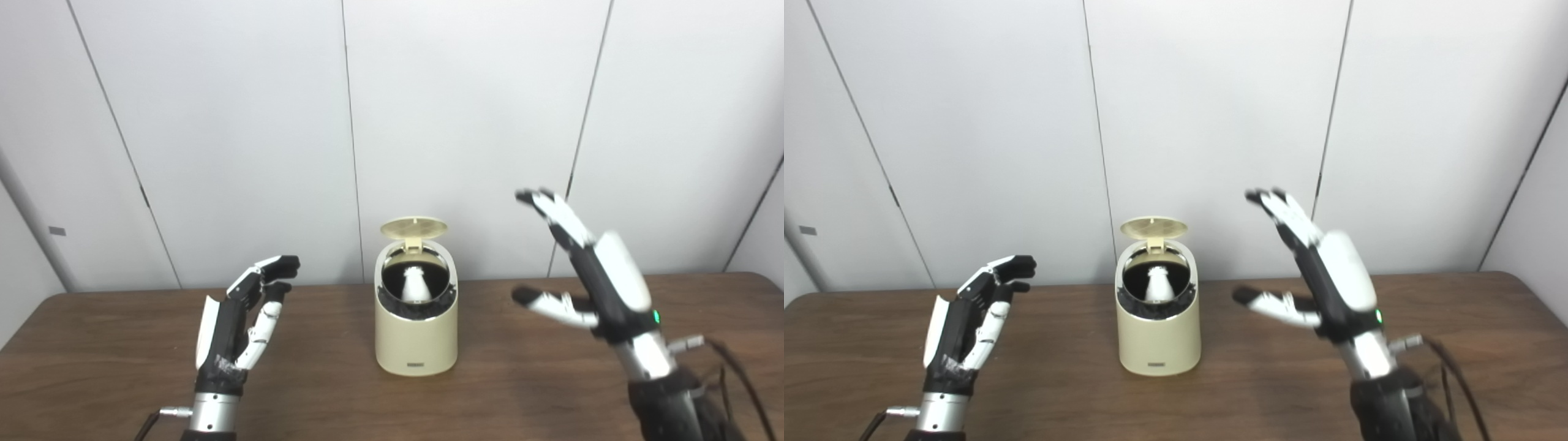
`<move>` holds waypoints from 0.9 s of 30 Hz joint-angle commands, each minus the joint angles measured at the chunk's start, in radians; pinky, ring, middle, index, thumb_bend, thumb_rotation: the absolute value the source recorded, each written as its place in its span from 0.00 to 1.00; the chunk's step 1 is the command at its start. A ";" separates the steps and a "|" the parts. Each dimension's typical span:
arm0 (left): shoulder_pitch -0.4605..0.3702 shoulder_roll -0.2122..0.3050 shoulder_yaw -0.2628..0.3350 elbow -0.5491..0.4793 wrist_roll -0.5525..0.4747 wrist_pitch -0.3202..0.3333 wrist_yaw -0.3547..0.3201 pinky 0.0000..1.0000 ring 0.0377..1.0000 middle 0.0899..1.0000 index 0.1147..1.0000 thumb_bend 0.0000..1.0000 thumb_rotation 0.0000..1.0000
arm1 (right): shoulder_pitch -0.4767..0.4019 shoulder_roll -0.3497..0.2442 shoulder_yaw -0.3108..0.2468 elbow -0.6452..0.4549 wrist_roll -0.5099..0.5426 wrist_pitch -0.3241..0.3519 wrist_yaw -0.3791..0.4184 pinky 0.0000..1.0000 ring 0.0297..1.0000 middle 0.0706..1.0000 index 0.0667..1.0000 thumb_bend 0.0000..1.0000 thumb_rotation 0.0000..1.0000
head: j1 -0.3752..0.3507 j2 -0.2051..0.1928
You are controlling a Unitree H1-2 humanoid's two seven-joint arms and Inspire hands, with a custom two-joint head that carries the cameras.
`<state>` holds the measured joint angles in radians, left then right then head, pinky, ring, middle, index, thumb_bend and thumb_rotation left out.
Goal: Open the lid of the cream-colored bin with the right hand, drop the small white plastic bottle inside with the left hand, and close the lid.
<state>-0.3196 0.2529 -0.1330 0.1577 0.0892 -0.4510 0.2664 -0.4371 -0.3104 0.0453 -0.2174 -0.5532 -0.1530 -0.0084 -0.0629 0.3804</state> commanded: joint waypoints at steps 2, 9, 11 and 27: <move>-0.025 0.013 0.003 -0.008 0.027 -0.019 0.005 0.63 0.70 0.69 0.66 0.42 0.91 | -0.115 -0.020 0.033 -0.084 -0.021 0.123 0.139 0.91 0.98 0.91 0.89 0.72 0.97 | -0.001 -0.002; -0.023 0.012 -0.012 -0.003 0.074 -0.019 0.038 0.63 0.70 0.69 0.66 0.40 0.87 | -0.337 -0.013 0.131 -0.068 -0.093 0.261 0.333 0.90 0.96 0.87 0.85 0.82 0.97 | 0.003 -0.003; -0.023 0.014 -0.017 -0.003 0.075 -0.019 0.039 0.63 0.71 0.69 0.67 0.38 0.86 | -0.377 -0.010 0.151 -0.022 -0.089 0.261 0.352 0.88 0.94 0.87 0.85 0.82 0.96 | 0.006 -0.003; -0.018 0.013 -0.026 -0.021 0.068 -0.019 0.066 0.64 0.71 0.69 0.67 0.35 0.81 | -0.532 0.037 0.267 0.301 -0.095 0.184 0.334 0.90 0.93 0.83 0.81 0.83 0.94 | 0.012 0.006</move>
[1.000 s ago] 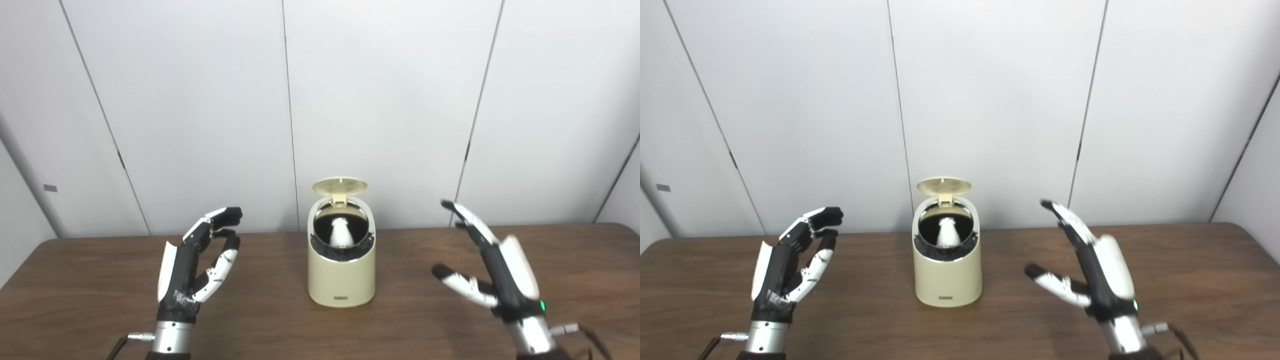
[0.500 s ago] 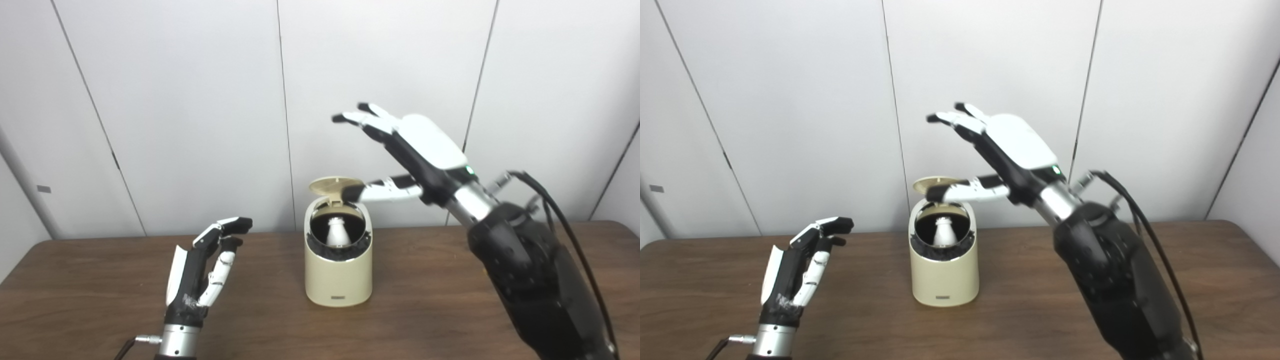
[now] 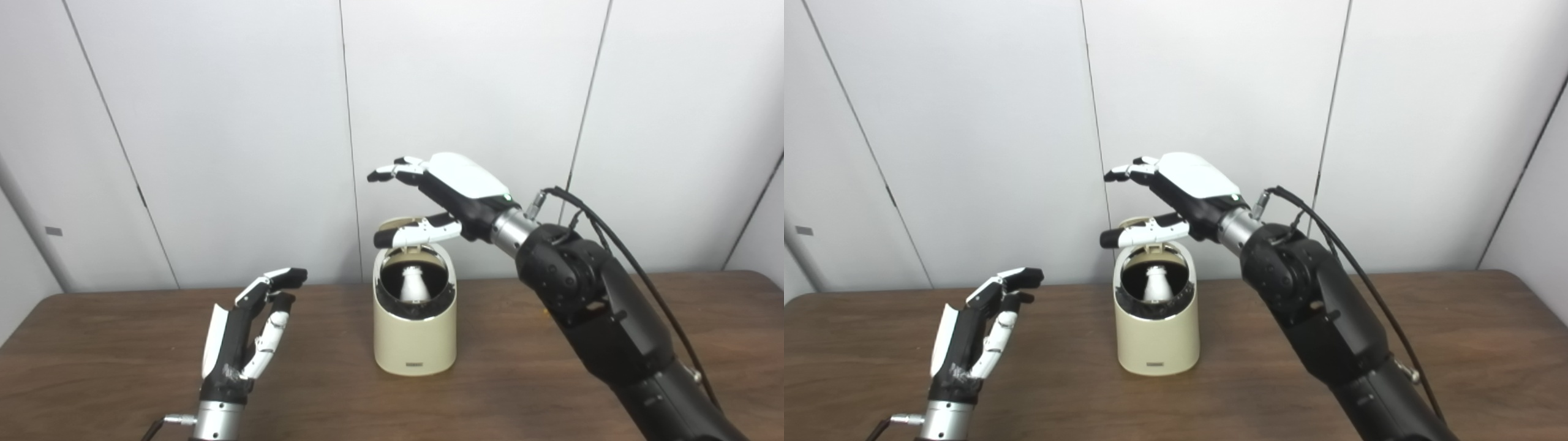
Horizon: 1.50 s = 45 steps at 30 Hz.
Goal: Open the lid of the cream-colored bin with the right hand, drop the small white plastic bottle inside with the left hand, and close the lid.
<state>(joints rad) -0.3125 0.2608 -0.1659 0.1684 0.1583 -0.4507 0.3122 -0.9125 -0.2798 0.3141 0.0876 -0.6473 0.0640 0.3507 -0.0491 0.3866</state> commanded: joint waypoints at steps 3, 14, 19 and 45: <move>-0.027 0.006 0.004 -0.034 0.002 -0.019 0.026 0.64 0.71 0.69 0.66 0.35 0.82 | -0.062 0.011 0.011 0.031 -0.001 -0.053 -0.029 0.90 0.92 0.83 0.81 0.85 0.95 | 0.000 -0.001; -0.027 0.010 0.006 -0.036 0.002 -0.019 0.035 0.63 0.70 0.68 0.66 0.35 0.83 | -0.039 -0.001 0.031 0.008 -0.013 -0.017 0.030 0.89 0.94 0.85 0.82 0.87 0.98 | -0.005 0.007; -0.025 0.014 0.008 -0.037 -0.003 -0.019 0.029 0.64 0.70 0.69 0.66 0.36 0.83 | -0.018 -0.001 0.022 -0.015 -0.016 -0.005 0.032 0.86 0.92 0.82 0.80 0.88 0.97 | -0.010 0.009; -0.022 0.029 0.011 -0.043 -0.009 -0.019 0.019 0.63 0.70 0.69 0.66 0.37 0.85 | 0.120 -0.026 0.000 -0.216 -0.018 0.116 0.100 0.91 0.89 0.78 0.77 0.85 0.95 | -0.032 0.020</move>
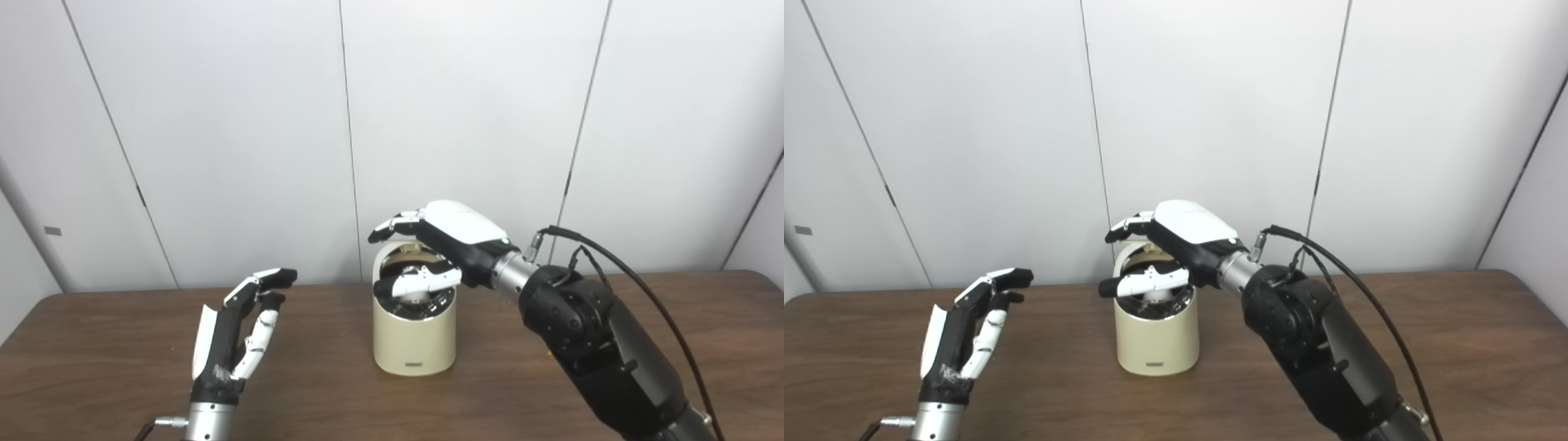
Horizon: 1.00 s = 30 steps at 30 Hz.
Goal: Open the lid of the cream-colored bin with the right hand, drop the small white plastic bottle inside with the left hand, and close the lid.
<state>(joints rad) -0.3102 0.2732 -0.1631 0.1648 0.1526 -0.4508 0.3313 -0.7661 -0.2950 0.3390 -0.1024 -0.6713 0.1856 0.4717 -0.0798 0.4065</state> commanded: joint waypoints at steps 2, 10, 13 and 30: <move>-0.023 0.016 0.010 -0.038 -0.008 -0.019 -0.006 0.64 0.70 0.69 0.66 0.37 0.85 | -0.019 -0.010 -0.033 -0.021 0.016 -0.003 -0.025 0.92 0.90 0.79 0.78 0.84 0.95 | -0.001 0.001; -0.022 0.015 0.019 -0.038 -0.018 -0.019 -0.025 0.63 0.70 0.69 0.66 0.39 0.83 | 0.006 0.004 -0.071 -0.021 0.053 0.044 -0.026 0.95 0.92 0.83 0.80 0.84 0.95 | -0.007 0.002; -0.023 0.016 0.018 -0.039 -0.012 -0.019 -0.022 0.63 0.70 0.69 0.66 0.39 0.83 | 0.016 0.004 -0.079 -0.024 0.063 0.047 -0.032 0.96 0.92 0.83 0.81 0.85 0.96 | -0.008 0.005; -0.018 0.012 0.026 -0.049 -0.013 -0.019 -0.033 0.63 0.69 0.68 0.66 0.41 0.81 | 0.080 -0.010 -0.085 -0.069 0.065 0.070 -0.050 0.97 0.92 0.86 0.85 0.81 0.95 | -0.011 0.020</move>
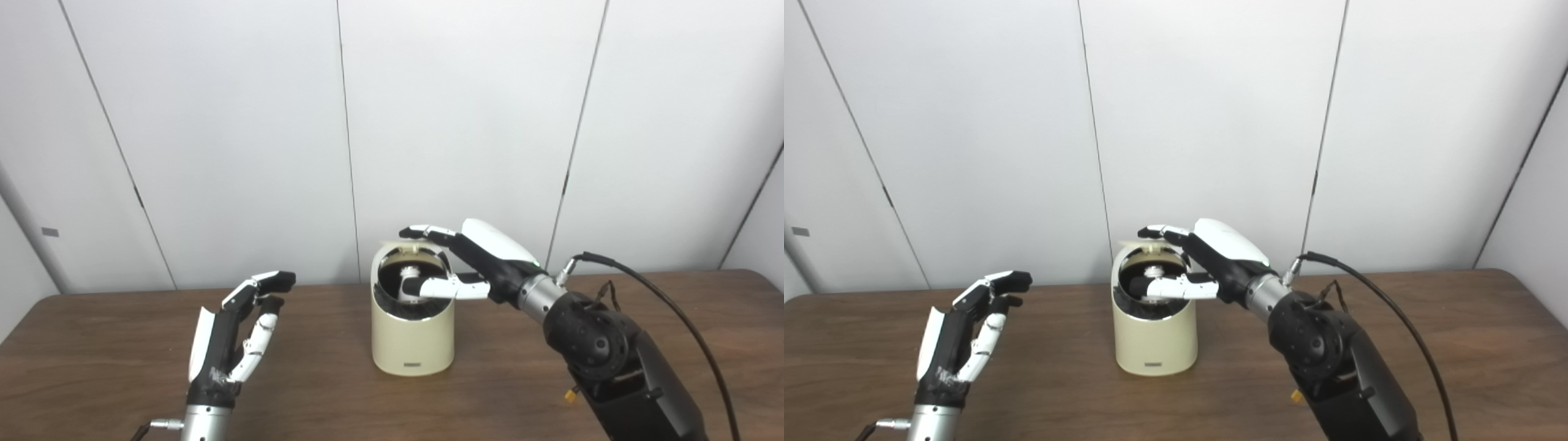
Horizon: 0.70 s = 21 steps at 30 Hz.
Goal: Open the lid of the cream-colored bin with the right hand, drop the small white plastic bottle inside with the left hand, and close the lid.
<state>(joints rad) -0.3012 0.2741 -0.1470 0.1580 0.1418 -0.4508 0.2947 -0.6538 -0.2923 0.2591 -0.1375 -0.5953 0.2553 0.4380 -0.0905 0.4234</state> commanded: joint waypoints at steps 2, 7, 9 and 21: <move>-0.027 0.009 0.012 -0.043 -0.003 -0.019 0.001 0.63 0.69 0.68 0.66 0.40 0.81 | -0.026 -0.017 -0.001 -0.038 -0.024 -0.003 -0.019 0.99 0.91 0.84 0.83 0.80 0.95 | 0.001 0.005; -0.026 0.007 0.012 -0.050 0.003 -0.019 0.001 0.63 0.69 0.68 0.66 0.38 0.81 | -0.013 -0.020 0.003 -0.045 -0.041 -0.013 -0.025 0.97 0.90 0.80 0.79 0.81 0.94 | 0.002 0.010; -0.026 0.007 0.012 -0.054 0.006 -0.019 0.000 0.63 0.69 0.68 0.66 0.38 0.81 | -0.011 -0.024 0.004 -0.051 -0.045 -0.010 -0.020 0.96 0.89 0.80 0.78 0.82 0.94 | 0.004 0.015; -0.024 0.001 0.020 -0.071 0.014 -0.019 -0.012 0.63 0.69 0.68 0.66 0.38 0.81 | 0.040 -0.042 0.028 -0.101 -0.112 -0.011 -0.022 0.91 0.87 0.78 0.76 0.85 0.91 | 0.012 0.030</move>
<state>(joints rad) -0.2980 0.2700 -0.1389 0.1292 0.1476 -0.4508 0.2768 -0.5922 -0.3149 0.2877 -0.2093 -0.6790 0.2670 0.4352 -0.0782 0.4510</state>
